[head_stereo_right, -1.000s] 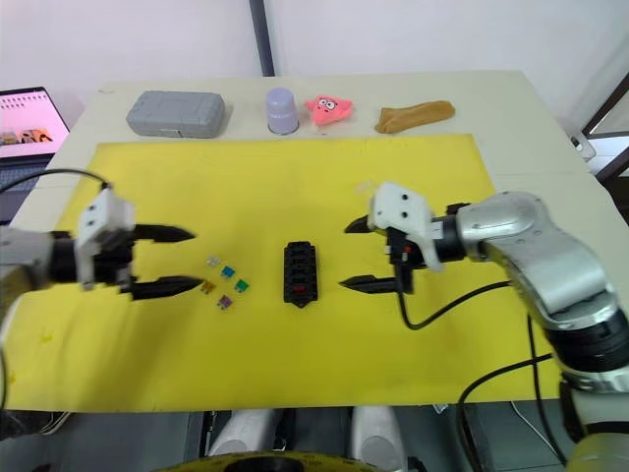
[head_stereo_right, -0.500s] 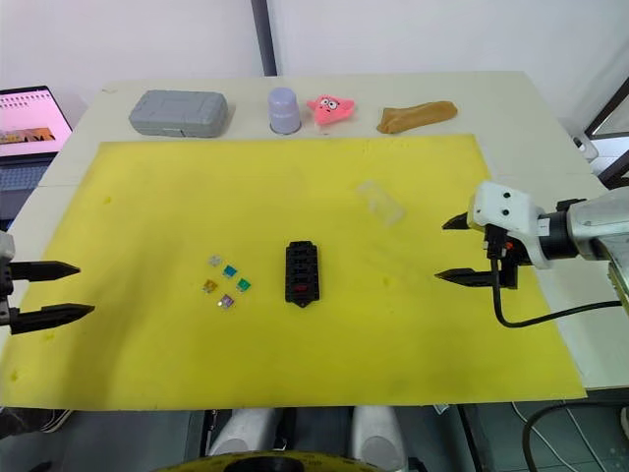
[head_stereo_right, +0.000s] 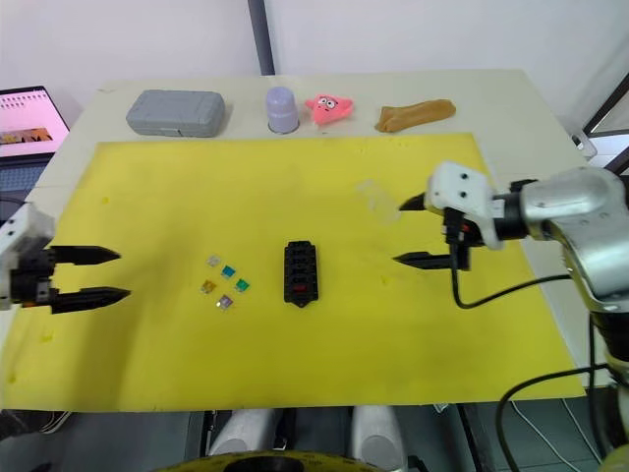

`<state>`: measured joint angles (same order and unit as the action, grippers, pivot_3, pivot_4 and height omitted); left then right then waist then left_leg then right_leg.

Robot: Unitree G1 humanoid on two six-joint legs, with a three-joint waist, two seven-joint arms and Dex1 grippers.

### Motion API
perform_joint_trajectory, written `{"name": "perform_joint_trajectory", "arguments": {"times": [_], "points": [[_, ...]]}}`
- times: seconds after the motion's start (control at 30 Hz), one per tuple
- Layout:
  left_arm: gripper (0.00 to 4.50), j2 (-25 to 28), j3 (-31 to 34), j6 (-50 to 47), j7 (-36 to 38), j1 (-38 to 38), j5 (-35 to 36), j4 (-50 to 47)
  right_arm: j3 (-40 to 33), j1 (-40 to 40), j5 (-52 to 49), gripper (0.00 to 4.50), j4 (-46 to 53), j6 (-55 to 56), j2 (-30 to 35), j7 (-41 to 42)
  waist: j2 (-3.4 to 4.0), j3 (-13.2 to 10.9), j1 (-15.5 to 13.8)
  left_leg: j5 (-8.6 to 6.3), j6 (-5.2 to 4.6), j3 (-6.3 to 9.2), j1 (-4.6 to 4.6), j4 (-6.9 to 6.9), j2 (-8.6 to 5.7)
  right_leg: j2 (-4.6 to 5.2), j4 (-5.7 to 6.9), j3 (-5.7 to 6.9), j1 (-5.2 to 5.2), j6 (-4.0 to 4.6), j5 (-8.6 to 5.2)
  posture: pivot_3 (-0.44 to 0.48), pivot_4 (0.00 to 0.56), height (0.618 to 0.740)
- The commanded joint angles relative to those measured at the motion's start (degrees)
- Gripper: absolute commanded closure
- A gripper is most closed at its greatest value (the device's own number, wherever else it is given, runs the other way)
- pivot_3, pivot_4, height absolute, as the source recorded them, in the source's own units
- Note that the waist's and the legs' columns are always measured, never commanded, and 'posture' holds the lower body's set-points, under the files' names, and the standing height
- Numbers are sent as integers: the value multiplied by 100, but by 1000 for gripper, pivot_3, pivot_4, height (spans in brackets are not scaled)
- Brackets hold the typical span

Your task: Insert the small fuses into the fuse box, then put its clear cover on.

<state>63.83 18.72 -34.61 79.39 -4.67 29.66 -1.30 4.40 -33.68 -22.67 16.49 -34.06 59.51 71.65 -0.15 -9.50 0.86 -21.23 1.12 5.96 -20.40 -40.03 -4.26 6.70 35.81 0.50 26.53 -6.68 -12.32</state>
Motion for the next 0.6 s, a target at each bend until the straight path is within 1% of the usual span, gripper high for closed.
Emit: {"name": "perform_joint_trajectory", "arguments": {"times": [0.03,0.13,0.23,0.33,0.43,0.5,0.6], "points": [[0,-190,-485,-769,-44,-505,401,-40,352,-547,-225,41,487,-464,-451,-145,0,0,-1,0,0,0,3,0,-1,0,2,0,-2,0,0,0,150,740],[0,-470,-907,-1341,-139,-998,557,198,728,-877,-266,41,680,-851,-940,-338,-2,1,-3,0,0,1,1,-4,-2,1,10,0,0,0,0,0,150,740],[0,-805,-1166,-1958,-341,-1576,674,682,1040,-1030,-209,41,821,-1018,-1345,-547,-6,3,-19,1,1,8,1,-11,-7,1,19,1,-2,0,0,0,150,740],[0,-1026,-1329,-2299,-493,-1989,642,1197,1184,-1088,-160,41,853,-1042,-1541,-643,-8,4,-9,1,2,13,-1,-15,-12,2,23,2,-2,0,0,0,150,740],[869,-1168,-1296,-2578,-557,-2265,699,1700,1191,-1109,-191,0,883,-1106,-1628,-728,-8,5,10,1,2,13,0,-15,-13,1,26,2,0,0,0,0,150,740],[1784,-1228,-1335,-2850,-588,-2390,741,1857,1204,-1107,-202,0,911,-1137,-1646,-768,-8,5,15,2,3,13,1,-14,-13,1,26,2,1,0,0,0,150,740],[1784,-1329,-1399,-2987,-560,-2500,701,2135,1219,-1091,-209,0,956,-1169,-1661,-821,-8,5,17,2,3,13,0,-14,-13,1,26,2,2,0,0,0,150,740]]}}
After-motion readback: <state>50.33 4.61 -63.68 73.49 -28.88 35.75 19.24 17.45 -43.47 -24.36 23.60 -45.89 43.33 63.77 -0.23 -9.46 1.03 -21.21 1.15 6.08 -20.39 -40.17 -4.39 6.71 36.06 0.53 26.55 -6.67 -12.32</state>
